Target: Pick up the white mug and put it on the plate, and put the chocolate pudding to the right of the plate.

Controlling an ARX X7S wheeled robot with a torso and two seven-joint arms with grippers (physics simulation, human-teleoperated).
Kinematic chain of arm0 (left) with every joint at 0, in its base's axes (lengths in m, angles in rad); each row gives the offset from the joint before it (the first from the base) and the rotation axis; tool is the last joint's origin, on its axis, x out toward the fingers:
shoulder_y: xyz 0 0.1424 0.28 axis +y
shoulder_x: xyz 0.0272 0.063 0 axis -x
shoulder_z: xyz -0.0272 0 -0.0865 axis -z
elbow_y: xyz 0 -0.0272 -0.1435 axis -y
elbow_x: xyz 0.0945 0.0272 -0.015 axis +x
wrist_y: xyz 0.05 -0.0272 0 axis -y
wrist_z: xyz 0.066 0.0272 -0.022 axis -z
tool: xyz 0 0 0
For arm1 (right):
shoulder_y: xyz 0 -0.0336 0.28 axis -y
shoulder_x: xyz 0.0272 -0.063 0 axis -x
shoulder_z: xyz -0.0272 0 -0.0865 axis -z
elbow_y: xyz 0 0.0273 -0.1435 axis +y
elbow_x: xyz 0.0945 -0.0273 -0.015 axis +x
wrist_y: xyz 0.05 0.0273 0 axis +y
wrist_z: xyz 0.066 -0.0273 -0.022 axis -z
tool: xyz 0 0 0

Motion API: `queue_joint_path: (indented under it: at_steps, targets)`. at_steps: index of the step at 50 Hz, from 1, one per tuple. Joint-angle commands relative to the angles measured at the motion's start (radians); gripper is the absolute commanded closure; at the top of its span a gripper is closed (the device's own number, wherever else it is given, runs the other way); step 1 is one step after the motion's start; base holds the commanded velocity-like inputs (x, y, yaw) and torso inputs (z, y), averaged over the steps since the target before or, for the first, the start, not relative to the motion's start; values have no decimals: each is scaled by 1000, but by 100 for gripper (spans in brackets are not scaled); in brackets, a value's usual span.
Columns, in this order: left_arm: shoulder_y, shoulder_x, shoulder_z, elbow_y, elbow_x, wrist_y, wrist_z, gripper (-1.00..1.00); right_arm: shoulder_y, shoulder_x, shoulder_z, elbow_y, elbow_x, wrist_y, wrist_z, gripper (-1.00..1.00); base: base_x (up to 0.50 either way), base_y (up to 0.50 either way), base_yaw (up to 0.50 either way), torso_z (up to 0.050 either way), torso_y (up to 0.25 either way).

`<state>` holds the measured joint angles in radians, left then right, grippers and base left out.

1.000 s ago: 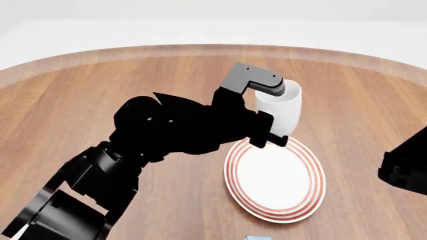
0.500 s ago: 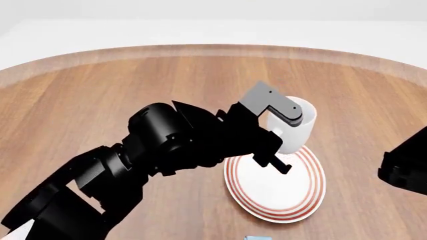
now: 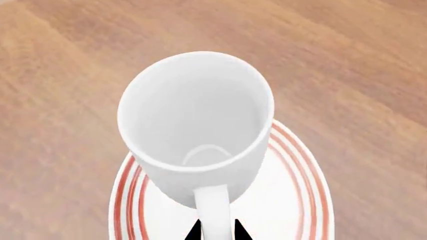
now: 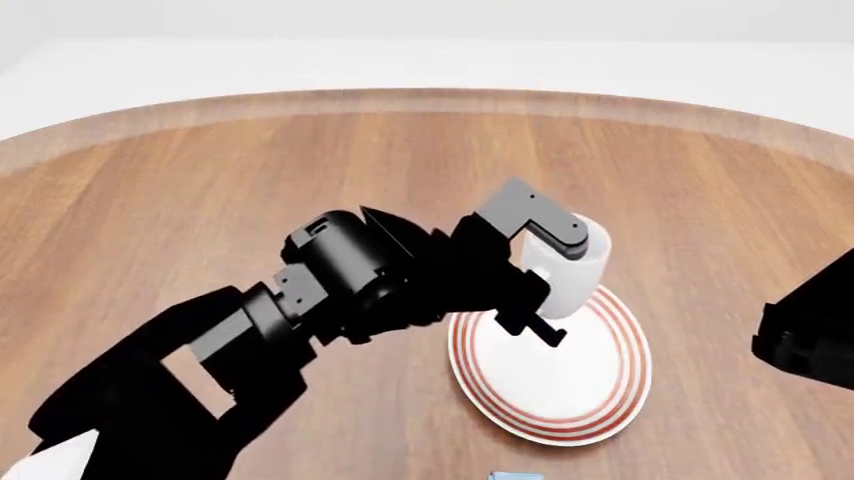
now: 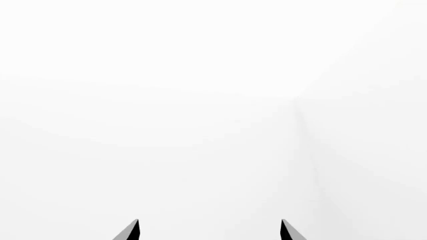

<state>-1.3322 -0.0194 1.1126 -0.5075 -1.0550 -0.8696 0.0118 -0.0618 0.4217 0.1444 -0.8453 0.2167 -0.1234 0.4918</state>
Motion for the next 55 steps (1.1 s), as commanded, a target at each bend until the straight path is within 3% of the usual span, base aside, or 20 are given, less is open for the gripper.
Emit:
queue_joint_path:
  at_steps: [1,28,55]
  targets:
    - [-13,16,84,-47,-26,53,28,100,0,2,0,3,2,-4,2,-100,0,0,0,0,0]
    - [-89,19,423,-144,-302,268,-8,100,-6,8,0,3,8,-8,7,-100,0,0,0,0,0]
    - [-61,19,447,-147,-286,282,-10,100,-10,13,2,5,9,-15,13,-100,0,0,0,0,0]
